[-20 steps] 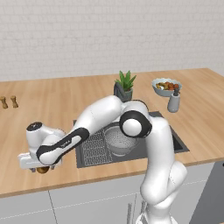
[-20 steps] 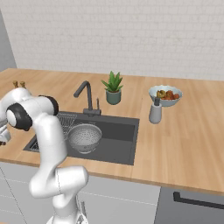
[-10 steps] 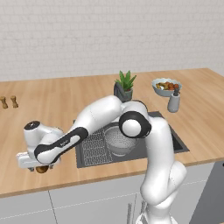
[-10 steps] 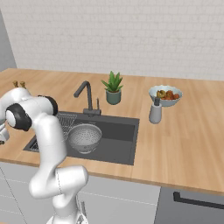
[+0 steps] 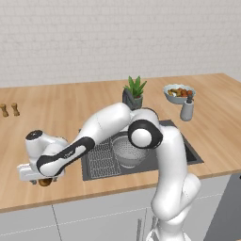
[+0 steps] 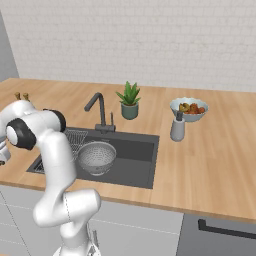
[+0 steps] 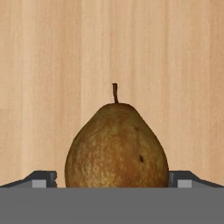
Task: Put the colander in the sink, put the pear in the colander, and turn on the sink faucet and pour water over the colander.
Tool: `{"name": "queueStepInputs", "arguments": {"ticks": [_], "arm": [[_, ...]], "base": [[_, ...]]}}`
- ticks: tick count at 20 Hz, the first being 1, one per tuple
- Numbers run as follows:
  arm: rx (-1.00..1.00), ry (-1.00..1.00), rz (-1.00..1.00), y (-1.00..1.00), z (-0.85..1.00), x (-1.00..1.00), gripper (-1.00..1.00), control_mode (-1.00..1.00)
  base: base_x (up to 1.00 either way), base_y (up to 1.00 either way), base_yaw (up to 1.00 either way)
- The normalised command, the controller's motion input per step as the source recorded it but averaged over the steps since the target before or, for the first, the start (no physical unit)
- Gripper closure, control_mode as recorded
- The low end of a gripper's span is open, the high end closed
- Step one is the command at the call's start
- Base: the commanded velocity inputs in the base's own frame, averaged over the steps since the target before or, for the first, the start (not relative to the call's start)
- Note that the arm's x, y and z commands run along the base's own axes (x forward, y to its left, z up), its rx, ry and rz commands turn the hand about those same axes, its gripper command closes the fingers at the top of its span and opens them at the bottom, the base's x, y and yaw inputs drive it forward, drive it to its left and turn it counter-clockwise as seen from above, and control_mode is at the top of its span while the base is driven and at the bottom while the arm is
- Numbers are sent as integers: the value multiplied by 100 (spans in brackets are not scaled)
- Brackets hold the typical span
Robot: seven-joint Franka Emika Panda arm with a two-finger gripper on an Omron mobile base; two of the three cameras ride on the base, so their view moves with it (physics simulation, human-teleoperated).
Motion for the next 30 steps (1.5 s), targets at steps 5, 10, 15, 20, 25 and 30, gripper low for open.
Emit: {"name": "queueStepInputs", "arguments": {"ticks": [5, 10, 15, 20, 25, 30], "arm": [[0, 0, 0, -4, 0, 0, 100, -100], [0, 0, 0, 0, 0, 0, 100, -100], [0, 0, 0, 0, 0, -1, 100, -100], [0, 0, 0, -11, 23, -9, 100, -100], [0, 0, 0, -81, 46, -12, 100, -100], [-1, 1, 0, -97, 43, 0, 100, -100]], "base": [[0, 0, 0], [0, 0, 0], [0, 0, 0], [0, 0, 0], [0, 0, 0], [0, 0, 0]]}}
